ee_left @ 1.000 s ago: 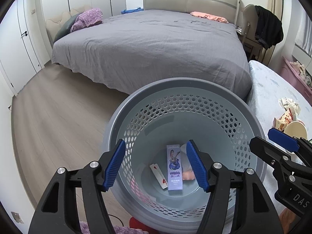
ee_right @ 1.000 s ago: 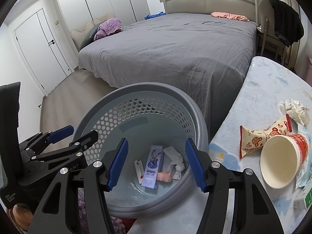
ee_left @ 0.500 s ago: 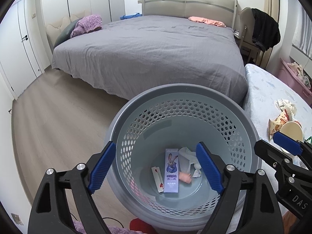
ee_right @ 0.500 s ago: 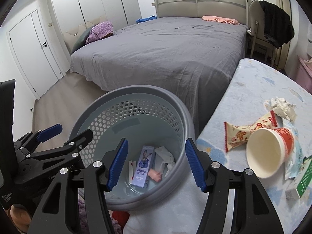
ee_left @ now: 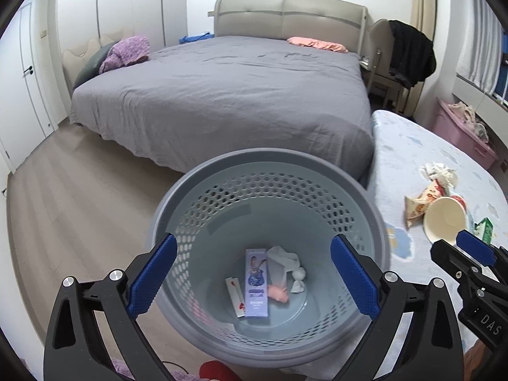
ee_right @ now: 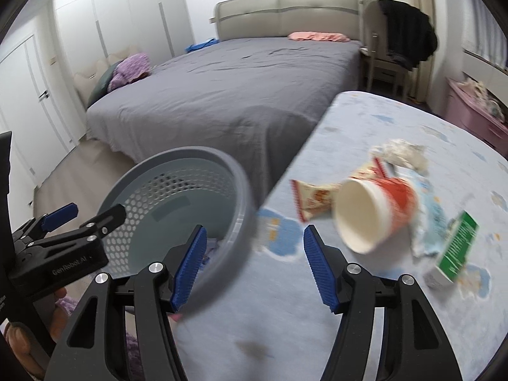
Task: Collect trash
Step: 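Move both grippers back from the wastebasket toward the table, then grasp the green carton with the right gripper and lift it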
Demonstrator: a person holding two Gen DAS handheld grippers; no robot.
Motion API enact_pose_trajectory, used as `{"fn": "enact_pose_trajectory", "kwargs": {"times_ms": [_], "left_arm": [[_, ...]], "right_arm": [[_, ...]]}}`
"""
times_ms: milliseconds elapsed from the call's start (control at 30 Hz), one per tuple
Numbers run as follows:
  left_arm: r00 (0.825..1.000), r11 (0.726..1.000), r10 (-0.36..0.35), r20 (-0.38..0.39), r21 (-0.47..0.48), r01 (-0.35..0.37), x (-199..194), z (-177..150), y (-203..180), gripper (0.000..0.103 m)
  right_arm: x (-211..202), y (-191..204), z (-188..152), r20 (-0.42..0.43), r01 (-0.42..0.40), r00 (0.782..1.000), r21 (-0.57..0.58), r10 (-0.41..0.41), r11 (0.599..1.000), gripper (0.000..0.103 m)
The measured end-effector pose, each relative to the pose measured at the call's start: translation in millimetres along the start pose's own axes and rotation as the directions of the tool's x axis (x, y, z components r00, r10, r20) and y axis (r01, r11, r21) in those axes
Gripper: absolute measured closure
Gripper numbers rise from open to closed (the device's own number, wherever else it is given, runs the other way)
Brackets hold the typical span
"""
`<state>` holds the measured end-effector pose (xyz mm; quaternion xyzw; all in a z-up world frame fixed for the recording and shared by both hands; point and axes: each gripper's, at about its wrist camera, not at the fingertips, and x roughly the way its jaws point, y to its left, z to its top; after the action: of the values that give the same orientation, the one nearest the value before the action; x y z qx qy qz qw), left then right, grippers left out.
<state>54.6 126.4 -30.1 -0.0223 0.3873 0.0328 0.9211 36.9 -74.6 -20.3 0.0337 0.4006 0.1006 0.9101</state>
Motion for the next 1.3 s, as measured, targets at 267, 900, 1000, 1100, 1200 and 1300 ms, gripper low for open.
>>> {"fn": "enact_pose_trajectory", "kwargs": {"times_ms": [267,900,1000,1100,1200,1300], "left_arm": [[0.998,0.996,-0.063,0.014,0.058,0.062,-7.9,-2.9,-36.4,0.007],[0.981,0.964,-0.192,0.003,0.186,0.188,-17.5,-16.3,-120.8,0.007],[0.981,0.96,-0.196,-0.002,0.201,0.192,-15.8,-18.8,-129.7,0.007],[0.981,0.958,-0.195,-0.012,0.21,0.193,-12.5,-20.1,-135.1,0.007],[0.981,0.958,-0.192,-0.017,0.215,0.191,-9.9,-20.6,-138.9,0.007],[0.982,0.957,-0.19,-0.022,0.219,0.19,-8.1,-21.1,-140.8,0.007]], "right_arm": [[-25.1,-42.2,-16.4,0.018,0.092,0.995,0.082,-0.094,0.992,0.042],[-56.9,-139.2,-47.7,-0.014,0.266,0.962,0.263,-0.272,0.927,0.04],[-53.4,-148.1,-47.2,-0.024,0.271,0.961,0.283,-0.276,0.92,0.04],[-45.1,-152.5,-43.1,-0.032,0.284,0.957,0.289,-0.287,0.914,0.04],[-33.8,-153.3,-36.9,-0.043,0.295,0.954,0.288,-0.296,0.911,0.04],[-20.7,-155.1,-31.9,-0.061,0.31,0.95,0.287,-0.306,0.906,0.041]]}}
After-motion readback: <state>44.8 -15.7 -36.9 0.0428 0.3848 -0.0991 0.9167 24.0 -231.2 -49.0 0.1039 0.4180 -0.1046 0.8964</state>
